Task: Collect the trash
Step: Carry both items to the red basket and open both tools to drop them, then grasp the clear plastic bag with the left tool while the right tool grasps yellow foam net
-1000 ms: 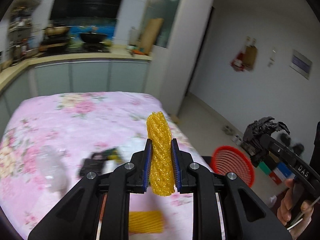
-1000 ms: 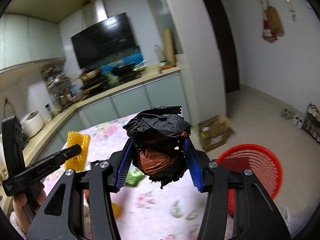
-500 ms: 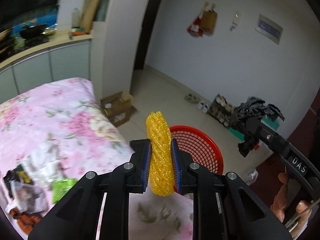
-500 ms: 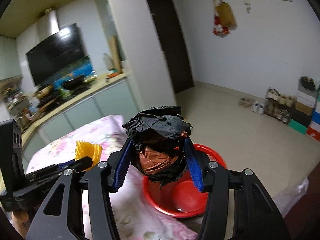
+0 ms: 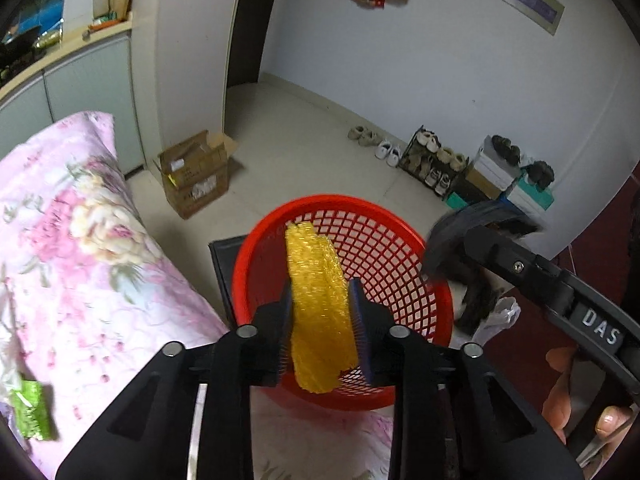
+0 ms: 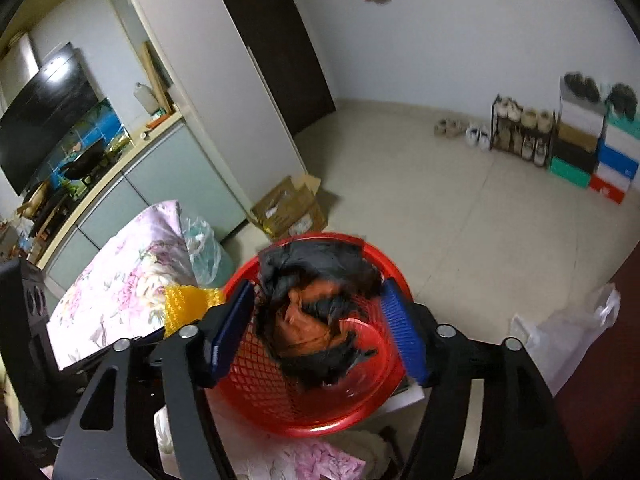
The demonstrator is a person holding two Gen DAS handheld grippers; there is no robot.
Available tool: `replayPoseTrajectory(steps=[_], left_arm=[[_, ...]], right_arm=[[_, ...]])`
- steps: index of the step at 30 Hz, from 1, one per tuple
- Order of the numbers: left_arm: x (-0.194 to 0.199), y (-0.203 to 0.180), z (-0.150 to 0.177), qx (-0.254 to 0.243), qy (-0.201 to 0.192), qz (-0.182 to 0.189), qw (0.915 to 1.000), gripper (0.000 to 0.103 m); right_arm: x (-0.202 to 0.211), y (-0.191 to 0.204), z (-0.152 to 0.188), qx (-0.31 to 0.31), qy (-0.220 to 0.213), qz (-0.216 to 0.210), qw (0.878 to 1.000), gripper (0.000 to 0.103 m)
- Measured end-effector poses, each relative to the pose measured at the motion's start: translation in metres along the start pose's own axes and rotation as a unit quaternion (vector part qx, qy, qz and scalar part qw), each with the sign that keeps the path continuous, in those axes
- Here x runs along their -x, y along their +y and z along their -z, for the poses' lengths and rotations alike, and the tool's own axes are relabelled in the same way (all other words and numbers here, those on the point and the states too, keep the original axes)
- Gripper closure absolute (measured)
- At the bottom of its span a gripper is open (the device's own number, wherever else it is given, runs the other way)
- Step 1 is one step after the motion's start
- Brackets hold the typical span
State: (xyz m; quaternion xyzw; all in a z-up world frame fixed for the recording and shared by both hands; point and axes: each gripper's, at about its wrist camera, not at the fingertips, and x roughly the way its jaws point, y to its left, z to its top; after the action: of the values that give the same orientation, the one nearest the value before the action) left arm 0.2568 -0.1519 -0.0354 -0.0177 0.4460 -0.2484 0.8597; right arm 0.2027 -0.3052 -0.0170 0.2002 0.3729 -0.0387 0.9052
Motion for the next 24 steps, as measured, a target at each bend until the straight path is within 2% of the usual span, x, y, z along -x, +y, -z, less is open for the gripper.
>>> replayPoseTrajectory(steps=[7,9,15,20,24], left_arm=[[-0.004,0.003,0.002,0.003,-0.003,-0.013,0.9999,0.039],[0.002,0.004,0.002,0.006,-0.003,-0.013,0.9999,0.034],[0.036,0.014,0.009,0.016,-0.024,-0.017,0.9994,0.032],[0.078,0.027,0.029,0.019,-0.054,-0.043,0.9974,0.031],[0.120,0.046,0.051,0.041,-0.084,-0.064,0.9936,0.031]], right_arm=[[-0.002,-0.006,-0.003,-0.014,0.001,-0.002,1.000,0.032],[0.001,-0.006,-0.004,-0.015,-0.002,-0.002,1.000,0.032],[0.016,0.000,-0.003,-0.006,-0.019,-0.013,1.000,0.032],[0.034,0.017,0.001,0.010,-0.039,-0.030,0.999,0.028],[0.050,0.035,0.007,0.030,-0.057,-0.046,0.997,0.026]])
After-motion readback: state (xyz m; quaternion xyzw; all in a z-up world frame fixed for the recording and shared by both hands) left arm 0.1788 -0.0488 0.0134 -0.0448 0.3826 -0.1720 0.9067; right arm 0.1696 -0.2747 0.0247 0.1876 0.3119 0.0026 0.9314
